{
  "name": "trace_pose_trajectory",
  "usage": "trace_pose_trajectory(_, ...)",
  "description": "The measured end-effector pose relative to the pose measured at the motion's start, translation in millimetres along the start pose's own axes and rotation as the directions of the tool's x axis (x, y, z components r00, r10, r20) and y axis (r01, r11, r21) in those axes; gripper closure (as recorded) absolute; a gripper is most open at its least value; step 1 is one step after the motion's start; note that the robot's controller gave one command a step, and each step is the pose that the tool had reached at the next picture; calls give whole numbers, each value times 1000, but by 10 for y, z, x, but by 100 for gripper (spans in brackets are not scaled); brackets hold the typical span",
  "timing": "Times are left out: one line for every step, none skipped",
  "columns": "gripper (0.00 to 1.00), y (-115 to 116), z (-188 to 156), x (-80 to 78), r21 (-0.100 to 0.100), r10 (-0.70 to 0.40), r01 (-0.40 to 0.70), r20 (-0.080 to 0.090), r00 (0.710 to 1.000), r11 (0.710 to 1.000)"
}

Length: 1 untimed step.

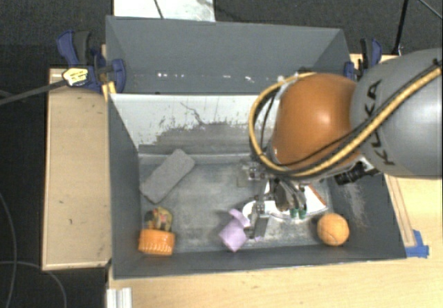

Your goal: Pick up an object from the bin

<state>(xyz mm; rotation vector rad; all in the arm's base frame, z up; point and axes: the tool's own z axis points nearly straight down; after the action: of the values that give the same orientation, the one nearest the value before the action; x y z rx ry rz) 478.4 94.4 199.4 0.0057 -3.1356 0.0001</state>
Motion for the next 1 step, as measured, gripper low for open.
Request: trace_pose_trajectory(0, -7, -43, -15, -1, 4, -4, 8, 1000, 1000)
